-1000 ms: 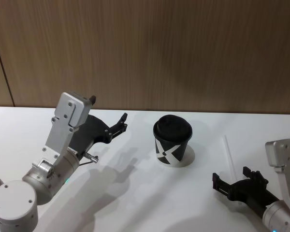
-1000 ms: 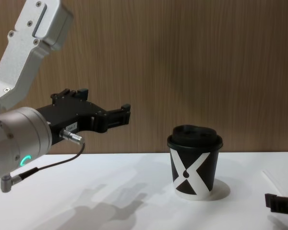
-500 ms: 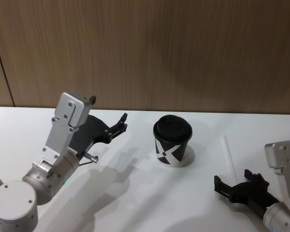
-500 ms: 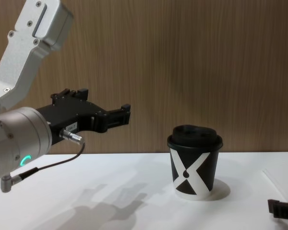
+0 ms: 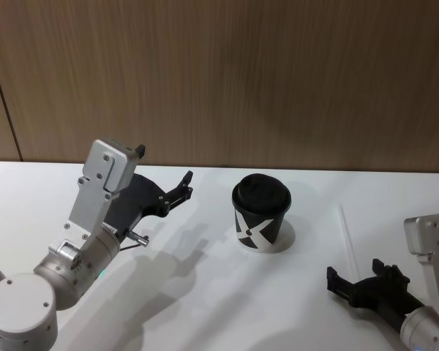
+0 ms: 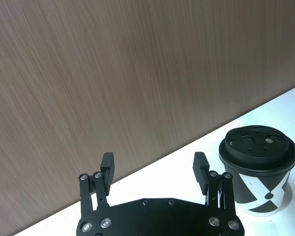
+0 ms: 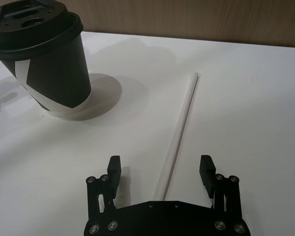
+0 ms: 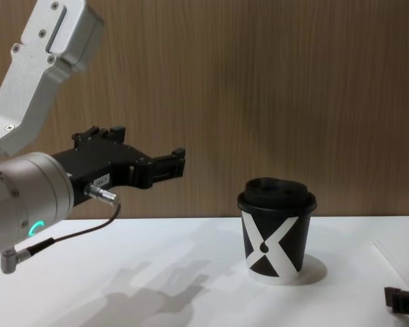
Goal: Pick up the straw with one hand, pass it to the other hand, and insert it into the cup.
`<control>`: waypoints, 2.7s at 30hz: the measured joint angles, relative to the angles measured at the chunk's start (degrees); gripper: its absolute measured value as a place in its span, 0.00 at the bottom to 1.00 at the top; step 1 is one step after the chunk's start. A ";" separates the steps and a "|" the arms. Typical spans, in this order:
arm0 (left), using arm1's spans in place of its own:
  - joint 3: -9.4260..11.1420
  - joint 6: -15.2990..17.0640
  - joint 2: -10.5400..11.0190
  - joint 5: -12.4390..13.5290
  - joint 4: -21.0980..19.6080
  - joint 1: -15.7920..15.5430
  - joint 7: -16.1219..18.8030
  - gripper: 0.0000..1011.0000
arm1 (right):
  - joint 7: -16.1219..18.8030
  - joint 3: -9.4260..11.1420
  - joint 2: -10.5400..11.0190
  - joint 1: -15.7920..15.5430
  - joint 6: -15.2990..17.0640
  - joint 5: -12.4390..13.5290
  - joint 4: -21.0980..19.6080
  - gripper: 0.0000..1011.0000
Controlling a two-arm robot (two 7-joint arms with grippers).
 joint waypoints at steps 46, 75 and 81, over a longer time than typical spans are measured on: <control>0.00 0.00 -0.01 0.00 0.00 0.00 0.00 0.99 | 0.72 0.71 -0.61 -0.14 1.26 -0.02 0.49 0.04; 0.00 0.00 0.00 0.00 0.00 0.00 0.00 0.99 | 0.48 1.42 0.88 0.82 -5.14 -3.27 1.26 0.01; 0.00 0.00 -0.01 0.00 0.00 0.00 0.00 0.99 | 1.20 1.83 2.79 1.52 -9.44 -5.35 1.21 0.01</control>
